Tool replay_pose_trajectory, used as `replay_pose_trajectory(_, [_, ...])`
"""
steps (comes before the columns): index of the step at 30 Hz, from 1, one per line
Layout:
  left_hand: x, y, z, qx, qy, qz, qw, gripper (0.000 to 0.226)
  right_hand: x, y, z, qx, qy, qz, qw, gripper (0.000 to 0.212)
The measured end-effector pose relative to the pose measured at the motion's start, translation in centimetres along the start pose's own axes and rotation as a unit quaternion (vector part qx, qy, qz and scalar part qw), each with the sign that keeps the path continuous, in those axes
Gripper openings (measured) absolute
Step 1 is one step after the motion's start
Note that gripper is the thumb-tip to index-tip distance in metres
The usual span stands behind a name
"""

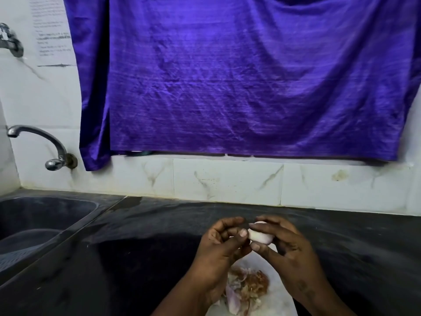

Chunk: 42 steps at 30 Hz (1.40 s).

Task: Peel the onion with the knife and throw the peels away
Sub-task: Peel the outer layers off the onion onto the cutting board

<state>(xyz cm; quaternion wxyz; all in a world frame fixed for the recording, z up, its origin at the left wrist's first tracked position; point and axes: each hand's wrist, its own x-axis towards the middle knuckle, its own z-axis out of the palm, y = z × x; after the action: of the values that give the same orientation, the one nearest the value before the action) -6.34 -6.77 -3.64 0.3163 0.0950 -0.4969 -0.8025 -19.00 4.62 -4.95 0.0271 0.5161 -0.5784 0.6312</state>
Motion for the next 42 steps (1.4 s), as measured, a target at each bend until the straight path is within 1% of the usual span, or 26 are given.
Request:
replay_pose_trajectory(4, [0.1, 0.1, -0.3, 0.010, -0.013, -0.003, 1.000, 0.049, 0.0, 0.0, 0.0, -0.001, -0.004, -0.001, 1.000, 0.037])
replay_pose_trajectory(6, [0.1, 0.3, -0.5, 0.018, -0.027, -0.018, 0.999, 0.050, -0.1, 0.1, -0.1, 0.008, -0.011, 0.010, 1.000, 0.042])
replay_pose_trajectory(9, [0.0, 0.6, -0.9, 0.030, -0.052, -0.046, 0.997, 0.052, -0.1, -0.2, -0.1, 0.054, -0.030, 0.044, 0.997, 0.050])
replay_pose_trajectory(14, [0.1, 1.1, -1.6, 0.047, -0.079, -0.052, 0.994, 0.052, -0.1, -0.6, -0.5, 0.039, -0.052, 0.036, 0.997, 0.054])
replay_pose_trajectory(18, [0.4, 0.8, -1.7, 0.071, -0.071, -0.015, 0.995, 0.060, -0.2, -0.8, -0.6, -0.006, -0.048, 0.022, 0.999, 0.050])
replay_pose_trajectory(20, [0.6, 0.7, -1.6, 0.066, -0.055, 0.004, 0.996, 0.067, -0.3, -0.8, -0.3, -0.049, -0.030, 0.013, 0.998, 0.048])
replay_pose_trajectory(25, [0.9, 0.2, -1.0, 0.047, -0.026, 0.064, 0.997, 0.072, -0.3, -1.2, 0.8, -0.131, 0.015, 0.006, 0.991, 0.049])
replay_pose_trajectory(29, [0.9, -0.3, -0.6, 0.044, 0.004, 0.102, 0.994, 0.070, -0.5, -1.8, 1.4, -0.206, 0.034, -0.012, 0.978, 0.047])
replay_pose_trajectory(33, [0.9, -0.5, -0.5, 0.071, 0.024, 0.123, 0.990, 0.060, -0.5, -2.2, 2.1, -0.262, 0.045, -0.009, 0.964, 0.047])
replay_pose_trajectory(38, [1.1, -0.8, -0.5, 0.080, 0.026, 0.134, 0.987, 0.057, -0.4, -2.1, 2.3, -0.229, 0.043, 0.012, 0.972, 0.046])
replay_pose_trajectory(42, [1.0, -1.0, -0.7, 0.082, 0.002, 0.142, 0.986, 0.054, -0.2, -1.3, 1.2, -0.092, 0.022, 0.036, 0.995, 0.049])
